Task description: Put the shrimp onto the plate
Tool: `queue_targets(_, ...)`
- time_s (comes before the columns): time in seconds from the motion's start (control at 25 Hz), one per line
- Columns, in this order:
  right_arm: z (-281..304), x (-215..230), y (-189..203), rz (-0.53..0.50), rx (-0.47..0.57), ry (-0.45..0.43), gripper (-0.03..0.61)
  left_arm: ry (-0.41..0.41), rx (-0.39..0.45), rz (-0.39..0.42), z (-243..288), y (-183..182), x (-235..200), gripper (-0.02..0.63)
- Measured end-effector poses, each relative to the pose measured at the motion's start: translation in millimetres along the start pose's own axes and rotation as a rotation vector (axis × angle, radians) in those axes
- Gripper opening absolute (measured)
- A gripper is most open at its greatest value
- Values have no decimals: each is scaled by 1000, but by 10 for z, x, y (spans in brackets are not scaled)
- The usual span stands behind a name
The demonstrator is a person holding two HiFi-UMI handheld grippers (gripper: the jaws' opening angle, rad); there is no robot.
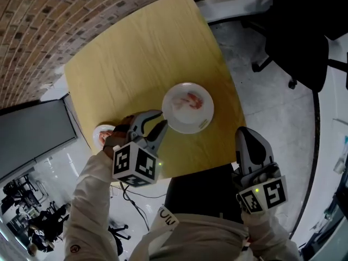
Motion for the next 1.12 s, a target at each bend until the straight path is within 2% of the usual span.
queue_targets(0.2,136,-330,0,-29,-19,-74,25,-48,-12,-80,-300,389,18,104)
queue_targets(0.56,562,-1104,97,-66,-62,-231,25,-139,-74,-227,-823,1301,-41,149)
queue_targets(0.8,735,-1442,149,-85,-89,-276,25,-145,-122,-243,-981,1764,-38,173)
queue_targets(1.12,911,-1786,218,-100,-112,-311,25,-139,-127,-239,-1049,2076,-34,196)
Point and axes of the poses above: the fingertips, and each gripper's own axes: z forward along the fingers, x to its right, y out of its underside, the point moved 7 cm from there along -z, backward along the fingers, and after that the axes turned 6 degrees about -z, right-handed, at the moved point
